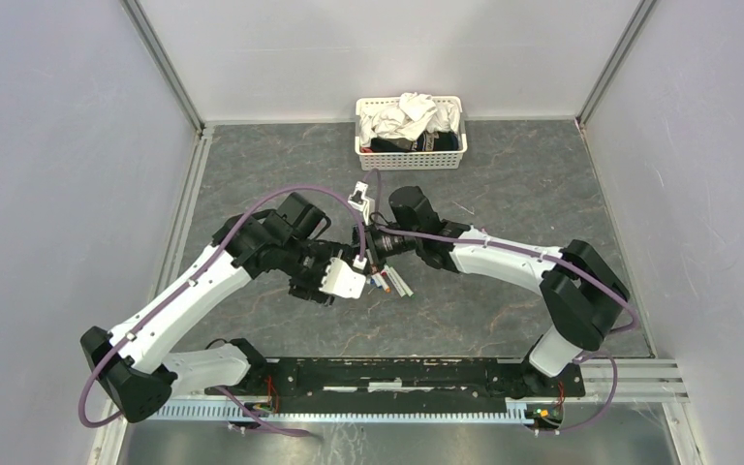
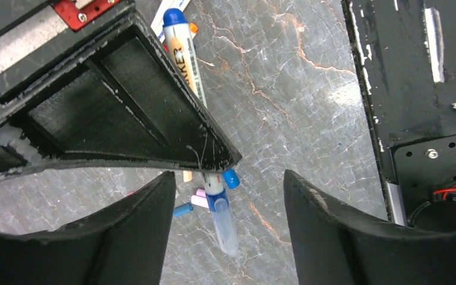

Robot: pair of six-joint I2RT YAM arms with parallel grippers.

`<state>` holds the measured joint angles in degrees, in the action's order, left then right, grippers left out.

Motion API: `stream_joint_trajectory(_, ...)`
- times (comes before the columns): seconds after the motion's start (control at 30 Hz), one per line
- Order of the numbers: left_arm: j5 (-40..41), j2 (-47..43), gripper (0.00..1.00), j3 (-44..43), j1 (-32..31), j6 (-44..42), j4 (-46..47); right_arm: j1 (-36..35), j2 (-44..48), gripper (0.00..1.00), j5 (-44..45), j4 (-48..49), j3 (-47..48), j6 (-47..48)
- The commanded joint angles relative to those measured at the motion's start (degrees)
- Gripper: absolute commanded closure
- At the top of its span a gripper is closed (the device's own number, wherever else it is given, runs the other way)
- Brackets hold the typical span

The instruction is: Open the pen caps

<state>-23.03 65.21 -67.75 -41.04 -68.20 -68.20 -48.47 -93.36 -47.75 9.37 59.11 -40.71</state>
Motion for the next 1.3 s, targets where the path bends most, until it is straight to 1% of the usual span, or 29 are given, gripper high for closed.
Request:
stream_joint_trajectory(0.0,2.36,-0.09,0.34,1.08,-0.54,3.01,3.59,0.29,-0.52,1.00,0.86,7.26,2.45,-5.29)
stream_joint_trajectory(0.13,7.43,-0.70,0.51,3.14,-0.52,2.23,6.51,0.84,-0.01,1.00,1.40,7.20,1.68,-5.65)
stream_joint_trajectory(0.2,10.05,-1.00,0.58,4.19,-0.54,2.14,8.32,1.20,0.32,1.00,1.47,7.34,1.32,-5.83)
stream_joint_trajectory(0.27,13.14,-1.05,0.67,5.25,-0.54,1.95,10.40,1.35,0.61,1.00,1.58,7.27,1.10,-5.86)
stream_joint_trajectory(0.33,14.93,-0.88,0.72,5.72,-0.54,1.99,11.79,1.47,0.83,1.00,1.78,7.18,0.85,-5.93)
stream_joint_trajectory(0.57,10.46,-2.21,0.82,3.16,-0.54,3.94,14.28,1.58,0.92,1.00,1.69,7.13,0.11,-5.89)
stream_joint_trajectory(0.7,8.10,-3.75,0.80,3.23,-0.58,3.31,14.01,1.87,1.42,1.00,1.87,7.07,-0.99,-5.49)
stream_joint_trajectory(0.73,7.42,-3.96,0.81,3.31,-0.54,2.61,13.38,1.88,1.45,0.97,1.72,7.09,-1.19,-5.49)
stream_joint_trajectory(0.8,5.97,-4.41,0.90,3.32,-0.54,1.19,12.12,1.90,1.01,0.76,0.99,7.46,-0.94,-5.87)
stream_joint_trajectory(0.87,4.59,-4.74,0.97,3.41,-0.54,-0.43,11.15,1.47,-0.60,0.67,-1.41,9.37,0.31,-7.36)
stream_joint_trajectory(0.97,3.19,-4.63,0.98,2.73,-0.54,-2.56,10.06,0.00,-3.99,0.61,-4.92,5.99,6.37,-5.61)
stream_joint_trajectory(1.03,2.63,-4.29,0.98,1.93,-0.54,-3.37,9.50,-0.93,-6.26,0.60,-6.22,1.97,10.56,-3.15)
stream_joint_trajectory(1.1,2.40,-3.98,0.98,1.50,-0.61,-5.20,8.29,-1.42,-7.86,0.61,-7.57,0.30,13.27,-2.34)
stream_joint_trajectory(1.2,2.46,-4.04,0.98,1.52,-0.62,-6.45,8.16,-1.72,-9.62,0.65,-9.00,0.03,15.47,-2.55)
stream_joint_trajectory(1.27,1.81,-3.76,0.98,1.05,-0.62,-6.19,8.39,-1.84,-10.61,0.71,-9.89,1.06,16.17,-3.45)
